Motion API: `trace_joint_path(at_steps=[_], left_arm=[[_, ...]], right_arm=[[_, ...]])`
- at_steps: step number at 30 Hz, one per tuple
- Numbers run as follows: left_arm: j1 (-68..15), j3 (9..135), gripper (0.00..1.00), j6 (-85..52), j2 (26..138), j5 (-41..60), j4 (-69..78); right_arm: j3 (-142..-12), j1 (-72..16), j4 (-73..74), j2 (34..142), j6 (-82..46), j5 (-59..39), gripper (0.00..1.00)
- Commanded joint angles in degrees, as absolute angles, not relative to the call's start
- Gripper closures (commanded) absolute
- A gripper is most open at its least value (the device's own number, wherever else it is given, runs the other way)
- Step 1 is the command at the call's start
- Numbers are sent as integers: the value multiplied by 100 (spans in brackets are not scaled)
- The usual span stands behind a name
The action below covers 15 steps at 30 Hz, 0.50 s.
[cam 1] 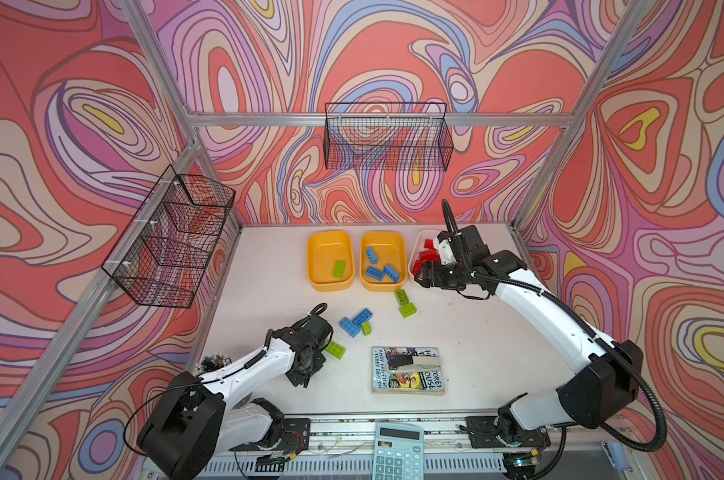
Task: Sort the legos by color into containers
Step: 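Lower the left gripper and grasp another lime-green brick near the book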
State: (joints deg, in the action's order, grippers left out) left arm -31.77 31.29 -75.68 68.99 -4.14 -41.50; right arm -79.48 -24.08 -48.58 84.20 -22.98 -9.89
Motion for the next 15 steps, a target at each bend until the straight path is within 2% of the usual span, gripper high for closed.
trace_joint_path(at_steps=[1,7,15], left_arm=[[-3138,3089,78,-7604,6882,-503,-4450],[-3083,3356,92,-7351,6786,-674,-5028],[-3019,3977,95,-6949,6832,-936,-5598]], right_arm=[[-7980,-2426,-4860,8516,-2241,-980,18],[-7993,-2432,-4756,8665,-2266,-1061,18],[-8288,-2429,-4706,9061,-2228,-1133,18]])
